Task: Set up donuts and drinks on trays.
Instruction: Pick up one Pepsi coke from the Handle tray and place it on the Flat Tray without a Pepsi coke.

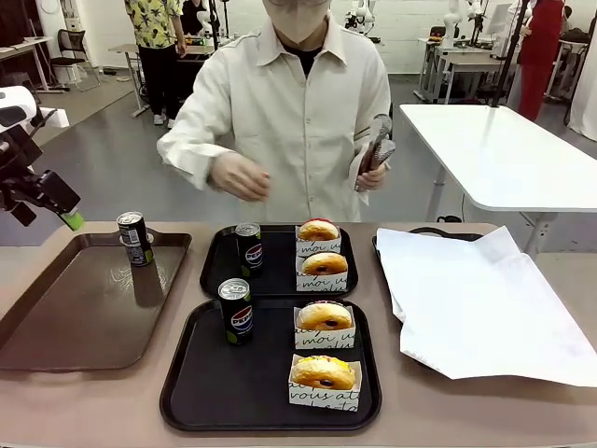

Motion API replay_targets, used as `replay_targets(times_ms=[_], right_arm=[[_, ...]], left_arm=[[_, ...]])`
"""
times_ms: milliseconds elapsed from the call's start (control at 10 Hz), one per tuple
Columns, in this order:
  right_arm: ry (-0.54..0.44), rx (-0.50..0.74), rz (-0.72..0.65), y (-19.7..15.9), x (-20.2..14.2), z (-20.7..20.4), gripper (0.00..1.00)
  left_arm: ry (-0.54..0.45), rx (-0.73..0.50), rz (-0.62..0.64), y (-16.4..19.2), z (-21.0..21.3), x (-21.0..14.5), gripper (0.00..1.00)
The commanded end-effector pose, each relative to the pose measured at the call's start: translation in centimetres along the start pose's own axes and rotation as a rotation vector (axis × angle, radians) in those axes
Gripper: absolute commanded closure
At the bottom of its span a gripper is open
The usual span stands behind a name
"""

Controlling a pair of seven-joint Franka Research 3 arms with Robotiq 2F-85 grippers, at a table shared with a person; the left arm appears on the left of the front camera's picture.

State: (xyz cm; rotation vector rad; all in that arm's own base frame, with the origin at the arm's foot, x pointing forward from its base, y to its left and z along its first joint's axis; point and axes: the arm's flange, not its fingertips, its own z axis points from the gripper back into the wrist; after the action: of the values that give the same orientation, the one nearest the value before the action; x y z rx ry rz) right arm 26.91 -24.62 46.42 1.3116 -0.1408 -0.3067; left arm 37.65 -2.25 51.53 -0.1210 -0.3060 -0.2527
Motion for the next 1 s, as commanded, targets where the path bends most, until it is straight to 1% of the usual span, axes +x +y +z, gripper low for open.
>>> replay_targets(times_ms=[0,100,200,300,400,500,600,700,800,900], right_arm=[[-0.005,0.022,0.014,0.2,0.1,-0.1,0.00],[-0.005,0.022,0.014,0.2,0.1,-0.1,0.00],[-0.005,0.022,0.014,0.2,0.1,-0.1,0.00],[-0.005,0.022,0.014,0.2,0.1,-0.1,0.00],[-0.005,0.022,0.014,0.2,0.1,-0.1,0.00],[-0.005,0.022,0.014,0.2,0.1,-0.1,0.00],[-0.005,0.022,0.014,0.2,0.1,-0.1,0.00],[-0.005,0.022,0.014,0.2,0.1,-0.1,0.00],[-0.005,0.022,0.014,0.2,0.1,-0.1,0.00],[-0.005,0.022,0.014,0.2,0.1,-0.1,0.00]], left_arm=[[0.003,-0.001,-0.008,0.1,0.2,-0.3,0.00],[0.000,0.000,0.000,0.0,0.0,0.0,0.00],[-0.047,-0.279,0.100,2.3,1.5,0.3,0.00],[-0.103,-0.553,0.279,6.3,2.5,0.4,0.00],[-0.132,-0.664,0.380,9.9,2.6,-0.4,0.00],[-0.152,-0.758,0.424,12.7,2.0,-1.5,0.00],[-0.203,-0.935,0.481,15.6,1.2,-4.1,0.00],[-0.213,-1.070,0.529,18.2,0.0,-5.3,0.00],[-0.180,-1.165,0.569,20.5,-1.5,-6.1,0.00],[-0.132,-1.247,0.609,21.7,-3.0,-8.1,0.00]])
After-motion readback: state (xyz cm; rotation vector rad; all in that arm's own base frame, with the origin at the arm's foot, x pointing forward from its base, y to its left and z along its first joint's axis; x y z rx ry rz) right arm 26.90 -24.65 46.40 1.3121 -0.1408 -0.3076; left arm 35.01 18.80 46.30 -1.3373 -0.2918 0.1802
